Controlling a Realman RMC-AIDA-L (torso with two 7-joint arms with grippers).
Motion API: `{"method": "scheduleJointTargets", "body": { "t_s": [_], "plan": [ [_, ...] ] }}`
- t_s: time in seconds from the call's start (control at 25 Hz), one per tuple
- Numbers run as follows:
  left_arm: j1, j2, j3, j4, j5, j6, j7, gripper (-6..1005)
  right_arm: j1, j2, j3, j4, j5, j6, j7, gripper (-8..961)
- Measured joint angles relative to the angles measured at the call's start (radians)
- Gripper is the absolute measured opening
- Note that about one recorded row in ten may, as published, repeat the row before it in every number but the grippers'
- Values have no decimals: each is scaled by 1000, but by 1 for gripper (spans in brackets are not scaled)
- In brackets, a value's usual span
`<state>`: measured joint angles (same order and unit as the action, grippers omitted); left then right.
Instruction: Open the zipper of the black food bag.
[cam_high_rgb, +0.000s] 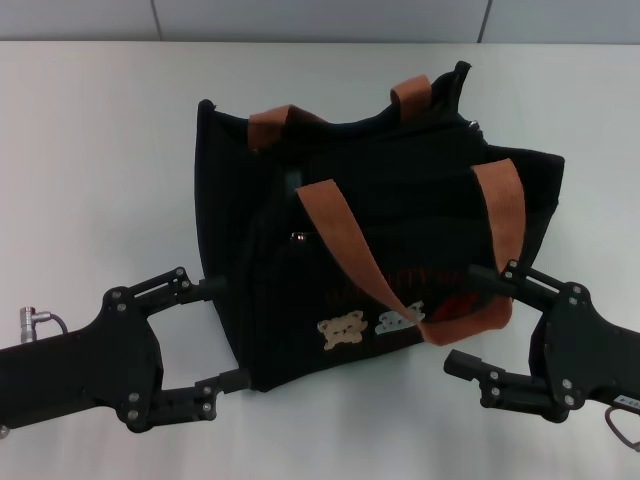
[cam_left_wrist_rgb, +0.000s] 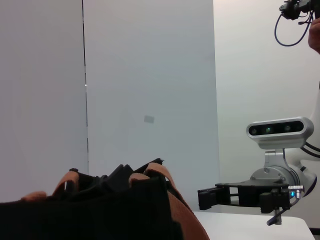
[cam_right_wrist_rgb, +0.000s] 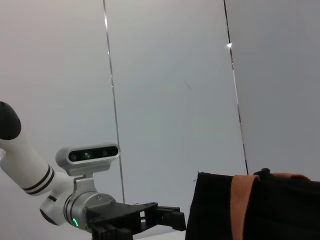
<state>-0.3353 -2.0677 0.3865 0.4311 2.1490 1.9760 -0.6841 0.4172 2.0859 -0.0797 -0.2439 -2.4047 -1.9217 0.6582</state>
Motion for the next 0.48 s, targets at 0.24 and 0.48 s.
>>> {"method": "scheduleJointTargets", "body": {
  "t_s": [0.24, 0.48],
  "plan": [
    [1, 0, -1, 0, -1, 1, 0, 825, -1, 0, 0, 0, 3, 1, -1, 836],
    [1, -2, -2, -1, -3, 1, 0, 825, -3, 0, 0, 0, 6, 11, -5, 836]
  ]
}}
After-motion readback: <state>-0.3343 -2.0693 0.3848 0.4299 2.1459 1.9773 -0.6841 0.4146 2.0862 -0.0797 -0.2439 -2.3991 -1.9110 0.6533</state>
